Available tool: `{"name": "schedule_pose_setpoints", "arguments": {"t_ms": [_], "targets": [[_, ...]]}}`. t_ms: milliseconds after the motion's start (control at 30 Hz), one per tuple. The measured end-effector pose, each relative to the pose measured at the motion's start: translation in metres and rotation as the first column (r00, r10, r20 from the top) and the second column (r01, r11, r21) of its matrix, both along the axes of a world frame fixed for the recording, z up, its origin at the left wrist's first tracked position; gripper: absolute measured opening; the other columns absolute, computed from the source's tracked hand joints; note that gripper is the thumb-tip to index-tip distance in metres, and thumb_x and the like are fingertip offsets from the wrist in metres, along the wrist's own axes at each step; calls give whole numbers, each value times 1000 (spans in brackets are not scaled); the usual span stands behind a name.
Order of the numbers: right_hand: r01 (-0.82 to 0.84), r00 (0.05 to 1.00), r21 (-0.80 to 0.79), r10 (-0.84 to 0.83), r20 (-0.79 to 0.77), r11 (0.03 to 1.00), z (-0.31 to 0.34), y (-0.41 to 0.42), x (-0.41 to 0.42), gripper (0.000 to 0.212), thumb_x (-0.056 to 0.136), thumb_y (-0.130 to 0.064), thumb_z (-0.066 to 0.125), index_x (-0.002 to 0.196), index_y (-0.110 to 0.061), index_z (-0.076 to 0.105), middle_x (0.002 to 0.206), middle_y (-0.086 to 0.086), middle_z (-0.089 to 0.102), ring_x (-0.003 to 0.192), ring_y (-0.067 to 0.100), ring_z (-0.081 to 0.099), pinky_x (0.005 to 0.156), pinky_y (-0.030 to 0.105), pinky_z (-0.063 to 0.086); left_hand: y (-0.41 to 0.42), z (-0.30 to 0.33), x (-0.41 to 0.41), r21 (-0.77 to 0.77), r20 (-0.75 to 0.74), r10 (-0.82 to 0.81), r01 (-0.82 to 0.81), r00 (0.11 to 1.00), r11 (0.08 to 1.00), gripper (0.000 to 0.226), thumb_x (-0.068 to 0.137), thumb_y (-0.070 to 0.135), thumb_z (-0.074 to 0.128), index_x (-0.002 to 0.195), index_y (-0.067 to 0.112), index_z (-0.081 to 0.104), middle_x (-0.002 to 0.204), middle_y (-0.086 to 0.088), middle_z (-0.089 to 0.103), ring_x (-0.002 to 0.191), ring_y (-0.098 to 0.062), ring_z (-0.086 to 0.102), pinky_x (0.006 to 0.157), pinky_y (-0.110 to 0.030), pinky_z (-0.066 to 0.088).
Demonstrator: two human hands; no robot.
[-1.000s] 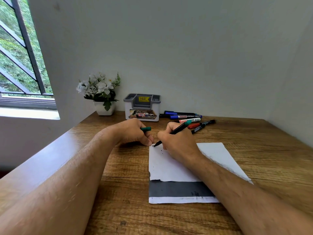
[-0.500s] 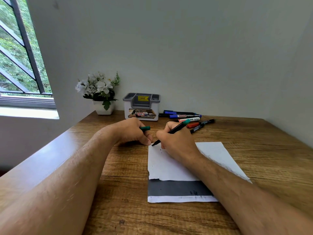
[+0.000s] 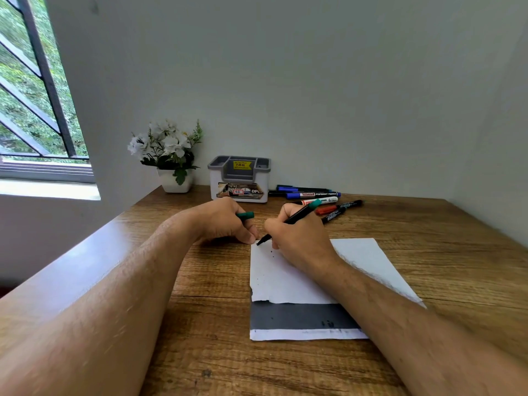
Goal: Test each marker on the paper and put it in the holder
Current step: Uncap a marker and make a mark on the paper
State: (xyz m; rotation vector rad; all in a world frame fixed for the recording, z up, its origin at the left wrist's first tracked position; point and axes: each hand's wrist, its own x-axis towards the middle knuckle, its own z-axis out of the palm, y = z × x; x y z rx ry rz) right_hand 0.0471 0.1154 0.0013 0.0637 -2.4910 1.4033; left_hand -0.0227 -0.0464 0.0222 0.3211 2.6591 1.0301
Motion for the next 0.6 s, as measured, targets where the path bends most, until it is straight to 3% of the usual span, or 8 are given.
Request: {"name": "schedule_pose_setpoints", "arguments": {"t_ms": [467,533,600], "targets": [[26,1000,-72,-25,14,997,0,3,-4,17,88,-20,62,71,-18,57,79,10,71,70,13,60,53,21,38,0,-2,-4,-2,-10,-11,11,1000,1000,11,77,10,80,79,21,79,76,10,76,91,-13,66,73,-27,42],[46,998,-147,-42,36,988,2,5,-6,18,87,-21,62,70,-18,58,71,6,70,61,11,58,52,23,38,-1,-3,-4,0,-10,-32,32,999,1000,11,77,10,80,78,21,79,77,11,76,92,-12,66,75,-27,42],[54,997,-337,-33,69,940,7,10,-6,19,88,-20,62,70,-18,58,60,2,65,47,8,51,45,22,38,-3,-3,-3,16,-16,-50,50,999,999,9,78,11,80,79,20,79,80,10,77,93,-13,66,76,-28,43]]}}
